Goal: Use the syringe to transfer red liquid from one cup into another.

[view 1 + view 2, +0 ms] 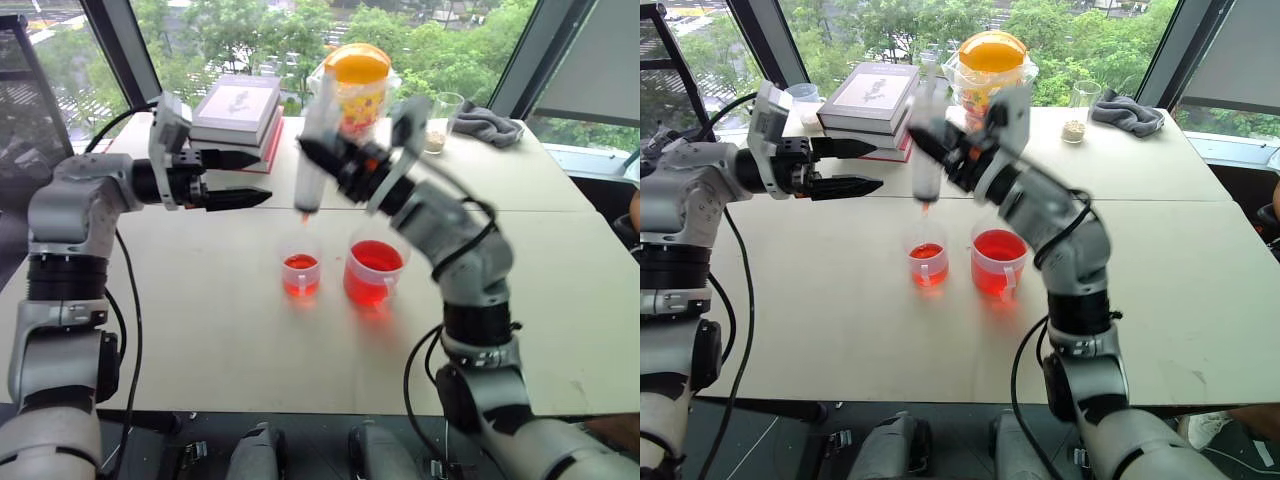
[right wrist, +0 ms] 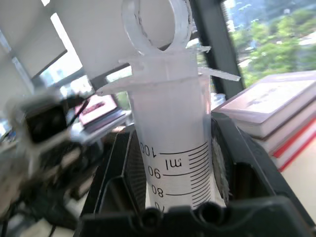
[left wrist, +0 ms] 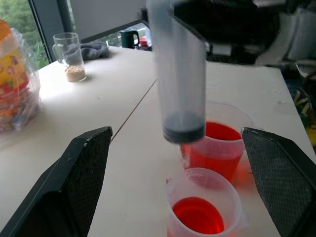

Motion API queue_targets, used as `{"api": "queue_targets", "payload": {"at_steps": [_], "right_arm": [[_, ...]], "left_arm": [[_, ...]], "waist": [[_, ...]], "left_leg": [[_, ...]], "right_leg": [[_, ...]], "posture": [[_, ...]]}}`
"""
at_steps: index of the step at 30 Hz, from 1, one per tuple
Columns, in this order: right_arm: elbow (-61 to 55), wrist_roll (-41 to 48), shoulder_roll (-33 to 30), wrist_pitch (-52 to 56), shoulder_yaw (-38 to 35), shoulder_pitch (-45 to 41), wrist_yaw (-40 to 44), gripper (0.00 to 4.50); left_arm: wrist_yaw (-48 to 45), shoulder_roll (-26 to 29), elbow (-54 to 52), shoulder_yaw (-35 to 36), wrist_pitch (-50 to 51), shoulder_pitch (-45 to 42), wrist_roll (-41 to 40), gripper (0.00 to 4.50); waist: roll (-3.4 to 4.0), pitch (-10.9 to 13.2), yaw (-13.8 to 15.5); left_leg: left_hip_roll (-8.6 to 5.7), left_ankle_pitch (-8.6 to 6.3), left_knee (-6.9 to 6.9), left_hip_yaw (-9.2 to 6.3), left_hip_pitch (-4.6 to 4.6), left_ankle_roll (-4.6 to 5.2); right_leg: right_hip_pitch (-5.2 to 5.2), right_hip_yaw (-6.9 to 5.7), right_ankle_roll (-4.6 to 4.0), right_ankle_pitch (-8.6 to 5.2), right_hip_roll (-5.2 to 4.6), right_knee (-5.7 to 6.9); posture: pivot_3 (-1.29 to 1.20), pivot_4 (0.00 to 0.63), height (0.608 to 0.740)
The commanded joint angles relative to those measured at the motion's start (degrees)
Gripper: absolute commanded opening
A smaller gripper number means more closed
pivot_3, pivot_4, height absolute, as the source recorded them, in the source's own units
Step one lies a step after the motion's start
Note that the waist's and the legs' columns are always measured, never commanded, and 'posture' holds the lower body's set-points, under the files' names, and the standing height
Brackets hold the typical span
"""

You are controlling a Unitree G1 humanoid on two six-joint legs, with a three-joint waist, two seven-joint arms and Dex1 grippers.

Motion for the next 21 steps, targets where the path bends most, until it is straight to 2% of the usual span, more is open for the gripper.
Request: {"api": "queue_targets", "payload": {"at_steps": [1, 3, 5, 10, 15, 21], "right_arm": [[1.63, 5.41, -6.54, 11.38, -10.36, -7.55, -9.01, 1.42], [5.37, 5.58, -12.87, 20.84, -12.81, -11.4, -11.46, 1.42], [9.12, 3.91, -19.19, 29.74, -12.29, -13.83, -12.23, 1.42], [16.16, -0.99, -28.52, 39.76, -7.99, -11.83, -11.06, 1.42], [22.41, -3.11, -33.54, 43.84, -2.42, -6.0, -7.74, 1.42], [28.69, -7.28, -36.22, 39.92, 7.08, 0.05, 0.04, 1.42]], "left_arm": [[-0.08, -1.26, -2.62, -0.9, -0.71, 0.77, -0.69, 4.31], [-0.15, -2.43, -3.07, -1.62, -0.97, 1.14, -0.63, 4.31], [-0.3, -3.31, -3.31, -2.18, -1.4, 1.53, -0.63, 4.31], [0.08, -5.63, -4.81, -3.03, -1.79, 3.23, -0.86, 4.31], [0.96, -6.75, -6.73, -3.46, -1.84, 4.74, -0.73, 4.31], [2.7, -7.23, -9.02, -3.39, -1.47, 6.55, -1.37, 4.31]], "waist": [[0.0, 0.0, -0.02], [0.0, 0.0, -0.07], [0.0, 0.0, -0.16], [0.02, -0.01, -0.75], [0.02, -0.01, -0.84], [0.02, -0.01, -0.61]], "left_leg": [[0.0, 0.0, -0.01, 0.0, 0.0, 0.0], [0.0, 0.0, -0.07, 0.01, 0.0, 0.0], [0.0, -0.01, -0.11, 0.03, 0.0, 0.01], [0.0, -0.03, -0.18, 0.07, -0.01, 0.05], [-0.01, -0.03, -0.18, 0.06, -0.01, 0.05], [-0.03, -0.04, -0.16, 0.06, -0.04, 0.07]], "right_leg": [[-0.01, 0.0, 0.0, 0.0, 0.0, -0.01], [-0.02, 0.0, -0.01, -0.01, -0.01, -0.06], [-0.02, 0.01, -0.02, -0.01, -0.01, -0.1], [-0.09, 0.07, -0.1, -0.06, 0.0, -0.14], [-0.09, 0.1, -0.03, -0.02, 0.01, -0.14], [-0.09, 0.11, -0.02, -0.01, 0.01, -0.17]], "posture": [[0.0, 0.15, 0.74], [0.0, 0.15, 0.74], [0.0, 0.15, 0.74], [0.0, 0.15, 0.74], [0.0, 0.15, 0.74], [0.0, 0.15, 0.74]]}}
